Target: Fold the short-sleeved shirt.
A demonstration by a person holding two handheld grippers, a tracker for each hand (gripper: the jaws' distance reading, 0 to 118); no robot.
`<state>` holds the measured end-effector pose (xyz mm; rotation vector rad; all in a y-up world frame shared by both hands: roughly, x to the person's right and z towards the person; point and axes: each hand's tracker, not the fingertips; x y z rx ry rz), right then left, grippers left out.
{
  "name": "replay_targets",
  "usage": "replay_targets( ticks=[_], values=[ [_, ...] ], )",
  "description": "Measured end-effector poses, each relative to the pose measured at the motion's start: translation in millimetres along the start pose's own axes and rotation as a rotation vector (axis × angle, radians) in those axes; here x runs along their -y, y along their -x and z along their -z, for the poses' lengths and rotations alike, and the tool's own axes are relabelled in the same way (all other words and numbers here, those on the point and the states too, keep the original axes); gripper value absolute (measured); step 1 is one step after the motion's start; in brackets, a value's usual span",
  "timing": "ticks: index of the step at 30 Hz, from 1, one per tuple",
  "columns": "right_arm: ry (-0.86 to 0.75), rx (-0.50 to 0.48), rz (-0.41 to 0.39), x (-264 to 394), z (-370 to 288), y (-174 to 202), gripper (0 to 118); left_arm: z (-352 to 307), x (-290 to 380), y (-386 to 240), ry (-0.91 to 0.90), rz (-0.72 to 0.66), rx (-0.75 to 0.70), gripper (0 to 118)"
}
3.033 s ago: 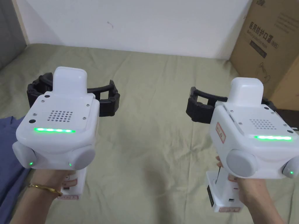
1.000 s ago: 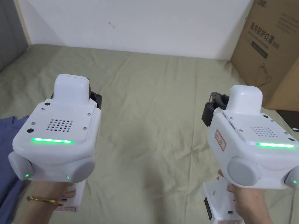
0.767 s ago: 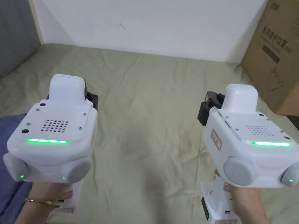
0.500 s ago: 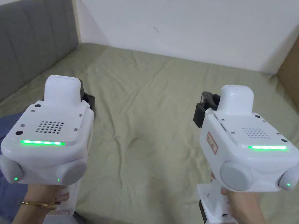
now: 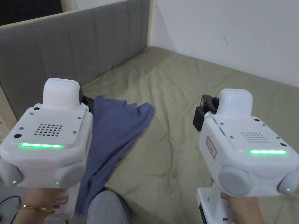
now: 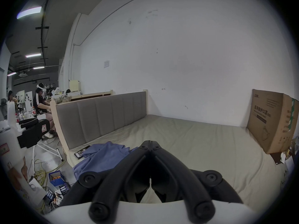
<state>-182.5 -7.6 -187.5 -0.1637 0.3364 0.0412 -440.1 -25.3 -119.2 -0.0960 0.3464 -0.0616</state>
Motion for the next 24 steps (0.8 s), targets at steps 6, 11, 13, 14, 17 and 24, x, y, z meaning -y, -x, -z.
replay_targets(
  ticks=[6, 11, 13, 14, 17, 24],
  values=[
    [0.004, -0.028, -0.006, 0.2, 7.5, 7.6, 0, 2.9, 4.2, 7.4, 0.015, -0.012, -0.022, 0],
    [0.007, -0.028, -0.014, -0.4, 12.2, 4.5, 0, 21.4, 6.1, 7.8, 0.081, -0.032, 0.002, 15],
    [0.013, -0.028, -0.013, -0.2, 14.9, 1.9, 0, 37.5, 6.3, 7.6, 0.146, -0.026, 0.028, 71],
    [0.014, -0.026, -0.013, 0.0, 16.6, 0.4, 0, 48.3, 6.4, 7.2, 0.189, -0.025, 0.047, 96],
    [0.023, -0.023, -0.008, 1.4, 23.4, -4.4, 0, 83.9, 9.2, 8.3, 0.261, -0.05, 0.124, 117],
    [0.082, -0.014, -0.023, 12.3, 55.2, -14.0, 0, 212.4, 27.9, -9.3, 0.572, -0.074, 0.212, 117]
  ],
)
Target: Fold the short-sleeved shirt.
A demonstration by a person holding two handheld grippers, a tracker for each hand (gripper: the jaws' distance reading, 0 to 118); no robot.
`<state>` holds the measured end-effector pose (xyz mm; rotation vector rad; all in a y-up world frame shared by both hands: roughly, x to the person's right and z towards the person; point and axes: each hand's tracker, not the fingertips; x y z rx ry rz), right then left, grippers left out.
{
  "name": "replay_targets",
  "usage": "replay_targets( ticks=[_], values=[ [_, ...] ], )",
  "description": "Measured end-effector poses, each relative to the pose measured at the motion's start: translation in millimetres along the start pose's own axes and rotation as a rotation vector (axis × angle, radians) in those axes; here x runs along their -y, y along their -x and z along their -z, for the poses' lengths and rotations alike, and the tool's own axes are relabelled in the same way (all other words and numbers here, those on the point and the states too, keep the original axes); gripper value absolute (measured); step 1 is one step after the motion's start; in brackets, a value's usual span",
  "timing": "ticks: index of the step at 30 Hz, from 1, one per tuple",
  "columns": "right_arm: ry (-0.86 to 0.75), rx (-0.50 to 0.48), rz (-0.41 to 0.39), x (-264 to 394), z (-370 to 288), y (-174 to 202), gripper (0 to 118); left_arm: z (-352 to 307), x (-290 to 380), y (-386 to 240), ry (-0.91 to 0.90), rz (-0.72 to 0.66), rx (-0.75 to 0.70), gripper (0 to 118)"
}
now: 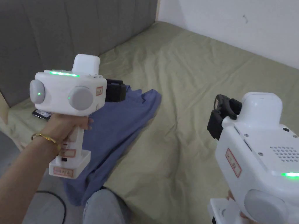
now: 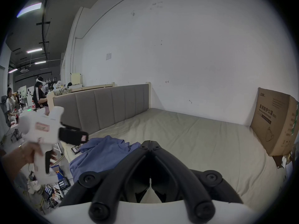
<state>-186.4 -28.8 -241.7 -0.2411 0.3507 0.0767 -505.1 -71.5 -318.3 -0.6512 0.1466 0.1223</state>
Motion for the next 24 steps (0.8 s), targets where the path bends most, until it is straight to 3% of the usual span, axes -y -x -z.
replay_targets(
  ticks=[5, 8, 12, 15, 16, 17, 18, 20, 21, 24],
  values=[
    [0.07, 0.019, -0.003, 15.0, 32.4, -13.0, 0, 115.8, -17.6, -0.7, 0.209, 0.093, 0.017, 117],
    [0.132, 0.039, 0.02, 25.1, 49.3, -22.7, 0, 177.5, -18.2, -1.5, 0.339, 0.062, 0.091, 117],
    [0.157, 0.048, 0.05, 38.1, 56.2, -33.0, 0, 219.7, -4.2, -11.8, 0.488, 0.037, 0.073, 117],
    [0.183, 0.055, 0.035, 45.4, 60.7, -38.6, 0, 236.1, 2.9, -18.3, 0.548, 0.094, 0.015, 116],
    [0.192, 0.057, 0.027, 47.4, 61.8, -40.2, 0, 241.3, 5.5, -19.9, 0.568, 0.11, -0.001, 109],
    [0.199, 0.062, 0.021, 49.4, 63.1, -42.0, 0, 242.9, 3.4, -19.5, 0.576, 0.135, 0.009, 93],
    [0.202, 0.065, 0.02, 51.2, 63.7, -44.1, 0, 239.6, 4.7, -19.6, 0.566, 0.115, 0.036, 63],
    [0.21, 0.076, 0.034, 54.2, 63.6, -48.6, 0, 235.1, 6.2, -21.5, 0.57, 0.077, 0.1, 36],
    [0.212, 0.082, 0.048, 55.2, 62.7, -50.9, 0, 236.9, 1.6, -22.4, 0.562, 0.059, 0.103, 4],
    [0.216, 0.095, 0.078, 55.1, 54.6, -55.3, 0, 238.3, 0.8, -21.4, 0.544, 0.049, 0.074, 3]
  ],
)
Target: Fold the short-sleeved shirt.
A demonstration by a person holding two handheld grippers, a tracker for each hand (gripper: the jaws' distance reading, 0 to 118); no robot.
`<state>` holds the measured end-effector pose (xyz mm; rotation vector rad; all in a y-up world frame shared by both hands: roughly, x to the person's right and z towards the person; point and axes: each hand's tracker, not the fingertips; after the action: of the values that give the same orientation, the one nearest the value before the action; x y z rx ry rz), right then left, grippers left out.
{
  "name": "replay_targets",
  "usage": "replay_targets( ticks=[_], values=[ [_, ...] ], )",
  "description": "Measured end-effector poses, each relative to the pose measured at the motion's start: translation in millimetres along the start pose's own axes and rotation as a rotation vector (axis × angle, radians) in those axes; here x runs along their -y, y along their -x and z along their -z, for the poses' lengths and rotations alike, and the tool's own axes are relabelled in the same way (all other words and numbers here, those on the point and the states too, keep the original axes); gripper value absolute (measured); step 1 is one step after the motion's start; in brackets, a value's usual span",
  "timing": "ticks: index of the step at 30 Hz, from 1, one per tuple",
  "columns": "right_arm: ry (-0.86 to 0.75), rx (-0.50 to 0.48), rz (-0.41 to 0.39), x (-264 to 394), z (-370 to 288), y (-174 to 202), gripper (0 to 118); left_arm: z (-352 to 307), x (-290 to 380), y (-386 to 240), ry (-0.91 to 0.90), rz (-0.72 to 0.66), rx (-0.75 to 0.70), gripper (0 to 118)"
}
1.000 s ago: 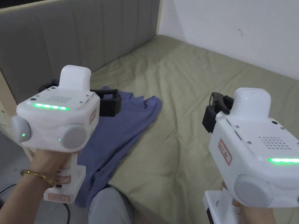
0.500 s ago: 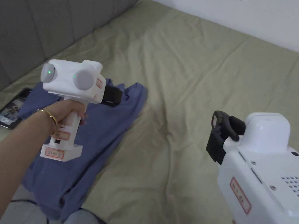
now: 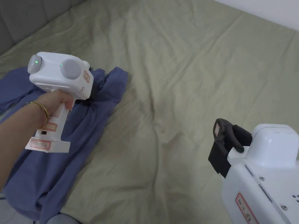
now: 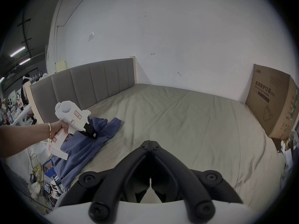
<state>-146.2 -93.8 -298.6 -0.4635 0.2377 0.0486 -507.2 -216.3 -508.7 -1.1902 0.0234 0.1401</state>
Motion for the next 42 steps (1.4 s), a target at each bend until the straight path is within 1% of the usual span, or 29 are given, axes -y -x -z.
replay_targets(
  ticks=[4, 5, 8, 9, 10, 12, 14, 16, 17, 20, 24, 29, 32, 36, 39, 42],
  values=[
    [-0.02, 0.014, -0.004, -1.3, -24.7, -5.5, 0, -32.5, 11.2, -0.3, -0.157, -0.044, 0.023, 3],
    [-0.029, 0.021, -0.01, -1.8, -31.9, -6.9, 0, -27.1, 12.8, 12.0, -0.208, -0.042, 0.058, 3],
    [-0.06, 0.034, -0.008, -3.2, -57.3, -11.3, 0, -57.2, 27.9, 26.0, -0.322, -0.073, 0.085, 3],
    [-0.07, 0.035, -0.005, -3.7, -66.0, -12.7, 0, -110.8, 39.7, 1.4, -0.357, -0.122, 0.109, 3],
    [-0.081, 0.035, -0.003, -3.8, -74.0, -13.8, 0, -127.8, 42.7, 4.5, -0.377, -0.173, 0.134, 3],
    [-0.097, 0.04, -0.001, -2.6, -89.0, -14.6, 0, -167.8, 47.3, 6.6, -0.441, -0.2, 0.178, 3],
    [-0.116, 0.047, 0.002, -1.8, -103.1, -16.1, 0, -218.9, 70.6, -12.6, -0.534, -0.117, 0.119, 3],
    [-0.142, 0.056, 0.01, -1.2, -116.3, -17.5, 0, -263.4, 82.4, -23.2, -0.609, -0.046, 0.101, 3],
    [-0.151, 0.055, 0.015, -1.6, -122.7, -19.1, 0, -268.0, 62.2, -4.0, -0.64, -0.051, 0.134, 3],
    [-0.187, 0.069, 0.032, -4.2, -140.4, -23.9, 0, -341.1, 59.8, -13.5, -0.801, -0.05, 0.222, 3],
    [-0.253, 0.092, 0.052, -11.3, -166.7, -32.6, 0, -435.9, 56.7, -60.1, -0.978, 0.085, 0.217, 3],
    [-0.328, 0.15, 0.059, -21.6, -200.0, -44.4, 0, -524.0, 45.8, -113.7, -1.117, 0.156, 0.338, 3],
    [-0.364, 0.201, 0.062, -25.2, -218.0, -57.2, 0, -556.3, 41.1, -152.6, -1.17, 0.2, 0.377, 3],
    [-0.395, 0.285, 0.059, -27.3, -242.8, -77.2, 0, -577.8, 34.4, -205.0, -1.154, 0.233, 0.522, 3],
    [-0.405, 0.355, 0.065, -24.9, -260.9, -93.3, 0, -574.9, 34.7, -247.9, -1.145, 0.286, 0.565, 3],
    [-0.401, 0.406, 0.084, -18.2, -276.3, -107.9, 0, -549.8, 37.3, -287.2, -1.088, 0.325, 0.592, 3]
  ],
)
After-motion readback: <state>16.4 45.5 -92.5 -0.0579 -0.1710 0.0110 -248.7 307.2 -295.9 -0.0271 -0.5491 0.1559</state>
